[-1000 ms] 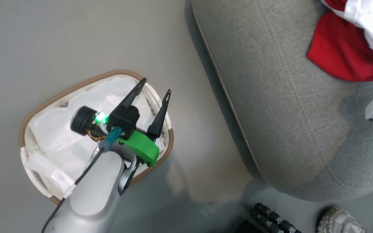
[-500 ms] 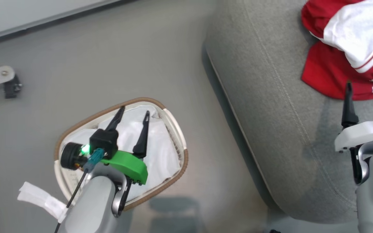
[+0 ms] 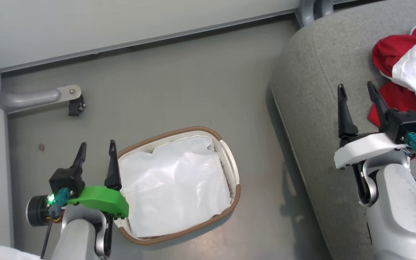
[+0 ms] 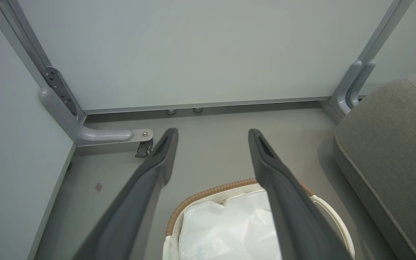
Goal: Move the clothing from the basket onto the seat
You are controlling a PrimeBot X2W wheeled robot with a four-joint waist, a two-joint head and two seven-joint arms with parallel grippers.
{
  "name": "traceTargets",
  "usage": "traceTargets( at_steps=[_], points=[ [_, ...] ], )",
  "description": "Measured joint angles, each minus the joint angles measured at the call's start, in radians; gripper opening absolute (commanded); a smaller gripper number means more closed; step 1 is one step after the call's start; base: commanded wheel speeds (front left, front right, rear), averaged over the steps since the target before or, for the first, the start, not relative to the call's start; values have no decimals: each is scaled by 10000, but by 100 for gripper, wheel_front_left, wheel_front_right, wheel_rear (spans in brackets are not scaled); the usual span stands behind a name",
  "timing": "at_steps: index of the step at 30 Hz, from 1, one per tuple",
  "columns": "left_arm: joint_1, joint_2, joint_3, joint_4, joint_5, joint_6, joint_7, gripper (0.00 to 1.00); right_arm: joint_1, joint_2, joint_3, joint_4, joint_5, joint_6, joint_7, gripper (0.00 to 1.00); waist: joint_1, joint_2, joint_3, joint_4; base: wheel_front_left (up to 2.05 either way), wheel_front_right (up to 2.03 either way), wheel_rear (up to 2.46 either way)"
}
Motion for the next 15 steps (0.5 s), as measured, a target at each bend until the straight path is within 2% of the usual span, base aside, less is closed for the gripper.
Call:
traceTargets(
  at_steps=[8, 15],
  points=[
    [616, -77, 859, 73, 385, -196, 0, 100, 338, 15, 495, 167, 291, 0, 0, 100, 0, 0, -828, 505, 0, 0, 0],
    [1455, -128, 1237, 71, 364, -414, 0, 100, 1325, 13, 654, 347, 552, 0, 0, 100, 0, 0, -1627, 765, 0, 0, 0]
  ],
)
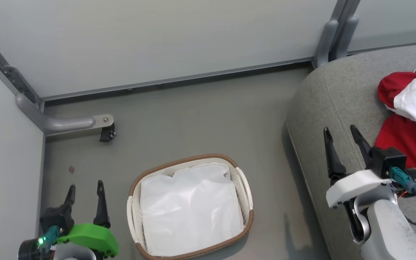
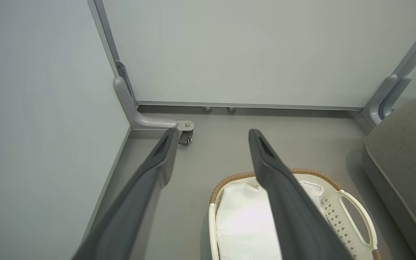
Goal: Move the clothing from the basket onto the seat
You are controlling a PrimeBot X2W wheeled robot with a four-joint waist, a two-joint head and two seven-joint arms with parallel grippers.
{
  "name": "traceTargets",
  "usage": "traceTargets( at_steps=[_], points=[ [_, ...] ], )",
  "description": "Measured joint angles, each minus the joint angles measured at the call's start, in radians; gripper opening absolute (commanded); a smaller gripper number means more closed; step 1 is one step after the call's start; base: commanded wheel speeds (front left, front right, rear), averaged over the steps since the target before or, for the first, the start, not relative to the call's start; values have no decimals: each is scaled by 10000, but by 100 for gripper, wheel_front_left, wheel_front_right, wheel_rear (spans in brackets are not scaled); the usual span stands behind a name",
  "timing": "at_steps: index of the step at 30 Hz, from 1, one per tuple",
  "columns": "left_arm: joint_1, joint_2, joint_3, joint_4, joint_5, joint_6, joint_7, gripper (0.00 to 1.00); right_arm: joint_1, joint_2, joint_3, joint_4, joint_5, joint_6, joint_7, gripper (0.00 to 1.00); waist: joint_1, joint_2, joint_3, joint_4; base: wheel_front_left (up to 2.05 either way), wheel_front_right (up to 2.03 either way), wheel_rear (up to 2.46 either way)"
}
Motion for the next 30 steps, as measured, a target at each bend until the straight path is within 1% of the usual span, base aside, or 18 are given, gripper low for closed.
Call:
traceTargets(
  at_steps=[6, 12, 13, 18, 21, 30],
  points=[
    [766, -19, -17, -84, -221, -155, 0, 100, 767, 4, 192, 105, 245, 0, 0, 100, 0, 0, -647, 82, 0, 0, 0],
    [1150, -25, -134, -199, -499, -192, 0, 100, 1108, -2, 247, 211, 226, 0, 0, 100, 0, 0, -1011, 106, 0, 0, 0],
    [1162, -33, -134, -150, -522, -192, 0, 0, 1129, 8, 244, 255, 230, 0, 0, 0, 0, 0, -1023, 106, 0, 0, 0],
    [1220, -105, -125, 257, -546, -192, 17, 0, 1429, 104, 242, 675, 268, 0, 46, 0, 0, 0, -1031, 107, 0, 0, 0],
    [1227, -119, -63, 280, -959, -192, 230, 0, 1492, 115, 173, 723, 713, 0, 253, 0, 0, 0, -1034, 109, 0, 0, 0],
    [1223, -117, 4, -63, -2661, -192, 640, 0, 1514, 115, 86, 445, 2500, 0, 660, 0, 0, 0, -1043, 116, 0, 0, 0]
  ],
)
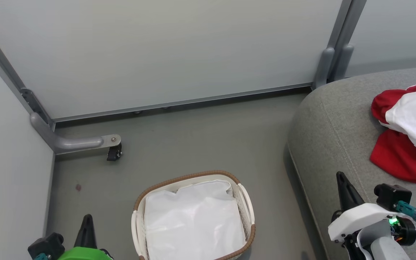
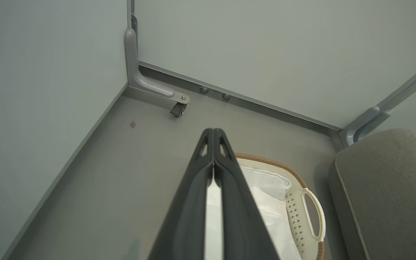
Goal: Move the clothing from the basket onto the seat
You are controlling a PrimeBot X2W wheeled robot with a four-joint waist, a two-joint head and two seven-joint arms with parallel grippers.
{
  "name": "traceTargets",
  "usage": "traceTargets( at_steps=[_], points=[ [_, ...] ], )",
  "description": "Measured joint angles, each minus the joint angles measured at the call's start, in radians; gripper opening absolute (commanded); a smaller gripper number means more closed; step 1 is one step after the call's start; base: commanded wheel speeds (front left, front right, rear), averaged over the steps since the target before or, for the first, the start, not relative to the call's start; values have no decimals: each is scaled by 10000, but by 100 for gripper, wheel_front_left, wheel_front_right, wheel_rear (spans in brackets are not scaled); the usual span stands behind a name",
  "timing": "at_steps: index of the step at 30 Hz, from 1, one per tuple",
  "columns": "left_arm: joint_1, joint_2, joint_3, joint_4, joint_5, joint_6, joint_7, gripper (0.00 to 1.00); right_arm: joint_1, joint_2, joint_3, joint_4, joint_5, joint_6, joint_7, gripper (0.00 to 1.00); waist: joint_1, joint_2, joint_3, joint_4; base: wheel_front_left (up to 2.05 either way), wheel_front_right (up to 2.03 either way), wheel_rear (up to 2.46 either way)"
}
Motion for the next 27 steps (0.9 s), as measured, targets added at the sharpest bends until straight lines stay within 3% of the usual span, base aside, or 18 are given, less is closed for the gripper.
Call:
traceTargets(
  at_steps=[27],
  points=[
    [-161, 4, 259, -848, -3975, -17, 1066, 0, 174, -23, -242, -715, 4284, 0, 1020, 0, 0, 0, -28, 20, 0, 0, 0]
  ],
)
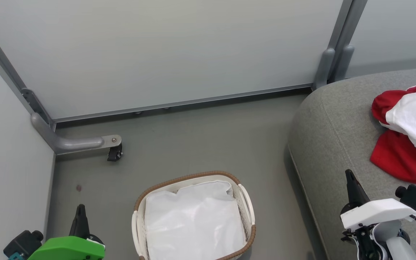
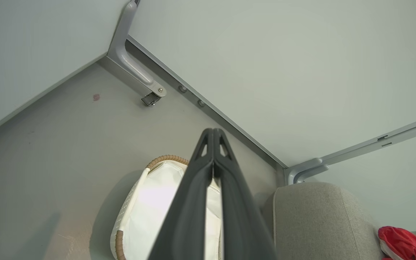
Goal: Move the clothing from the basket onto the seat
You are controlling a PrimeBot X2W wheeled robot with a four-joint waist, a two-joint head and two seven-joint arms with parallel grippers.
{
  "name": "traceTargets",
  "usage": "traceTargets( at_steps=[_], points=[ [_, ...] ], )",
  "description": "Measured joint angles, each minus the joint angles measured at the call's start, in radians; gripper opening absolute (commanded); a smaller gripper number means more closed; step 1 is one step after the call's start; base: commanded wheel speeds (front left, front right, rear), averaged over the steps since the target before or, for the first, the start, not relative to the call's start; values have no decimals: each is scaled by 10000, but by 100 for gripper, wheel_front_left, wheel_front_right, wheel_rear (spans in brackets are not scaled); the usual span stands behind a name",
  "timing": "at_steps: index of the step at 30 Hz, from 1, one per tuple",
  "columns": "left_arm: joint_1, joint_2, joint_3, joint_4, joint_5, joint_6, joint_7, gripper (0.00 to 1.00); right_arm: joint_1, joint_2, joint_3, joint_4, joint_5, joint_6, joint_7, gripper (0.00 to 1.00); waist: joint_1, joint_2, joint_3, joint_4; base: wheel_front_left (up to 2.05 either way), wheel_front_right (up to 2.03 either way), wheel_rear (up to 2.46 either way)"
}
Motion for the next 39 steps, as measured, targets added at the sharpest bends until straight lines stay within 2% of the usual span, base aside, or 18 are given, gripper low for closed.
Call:
traceTargets(
  at_steps=[39],
  points=[
    [-359, 15, 280, -838, -4138, -75, 1126, 0, 102, -42, -297, -708, 4424, -2, 1133, 0, 0, 0, -41, 29, 0, 0, 0]
  ],
)
